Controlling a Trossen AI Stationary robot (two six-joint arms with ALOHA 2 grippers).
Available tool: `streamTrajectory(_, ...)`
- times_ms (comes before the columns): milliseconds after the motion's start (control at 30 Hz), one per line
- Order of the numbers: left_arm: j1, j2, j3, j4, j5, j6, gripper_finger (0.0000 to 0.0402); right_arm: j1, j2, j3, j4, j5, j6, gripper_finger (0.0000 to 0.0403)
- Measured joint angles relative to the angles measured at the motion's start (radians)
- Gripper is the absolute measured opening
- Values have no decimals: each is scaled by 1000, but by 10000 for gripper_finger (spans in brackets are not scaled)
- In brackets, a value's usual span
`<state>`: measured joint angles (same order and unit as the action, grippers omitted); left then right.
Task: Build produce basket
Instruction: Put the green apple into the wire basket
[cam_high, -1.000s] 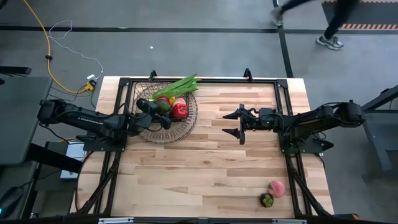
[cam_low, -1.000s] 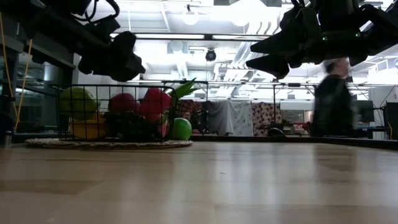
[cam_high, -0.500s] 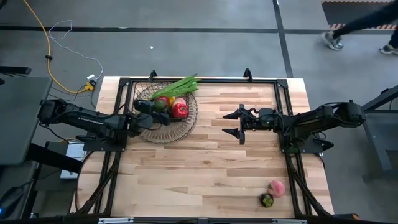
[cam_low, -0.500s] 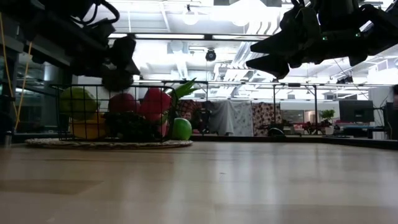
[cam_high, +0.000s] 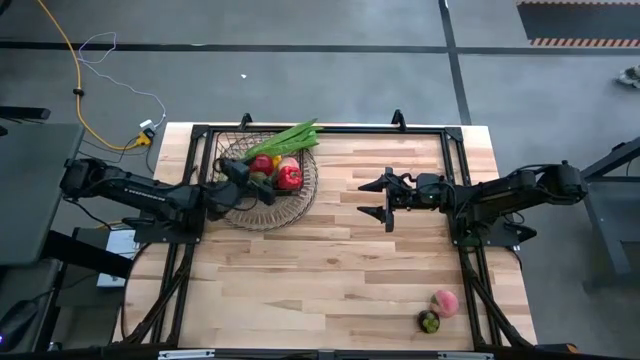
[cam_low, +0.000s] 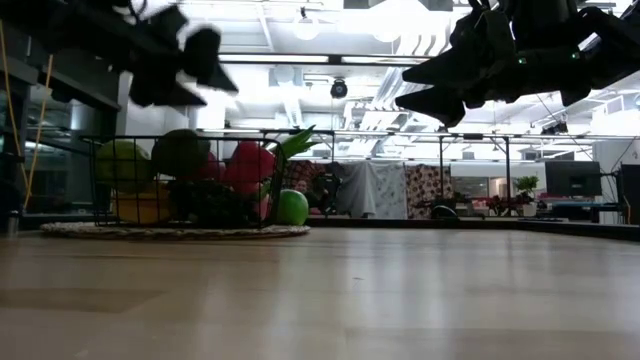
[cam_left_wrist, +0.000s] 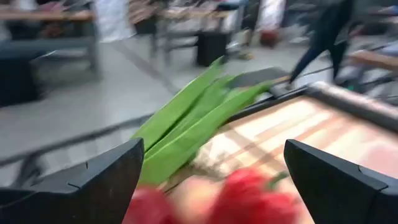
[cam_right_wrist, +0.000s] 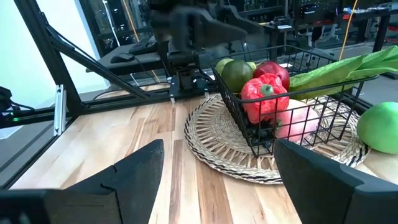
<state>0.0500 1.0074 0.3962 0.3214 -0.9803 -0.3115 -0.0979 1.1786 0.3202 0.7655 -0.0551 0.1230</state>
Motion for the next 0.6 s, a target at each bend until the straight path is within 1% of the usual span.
streamTrajectory(133,-71,-40,0,143,87,164,376,0,0,0,10,14,0,296)
streamTrajectory(233,-149,-79,1,173,126,280,376,0,0,0,16,74,0,296)
streamTrajectory(300,-207,-104,1,157,105,313,376,0,0,0,15,114,5,296)
streamTrajectory(367,-260,-129,1,138,59,340,376,0,0,0,2,144,32,296)
streamTrajectory(467,-317,-164,1,107,-4,349,376,0,0,0,-2,221,70,296)
streamTrajectory(600,-343,-196,0,94,-1,376,376,-5,17,0,10,323,94,294)
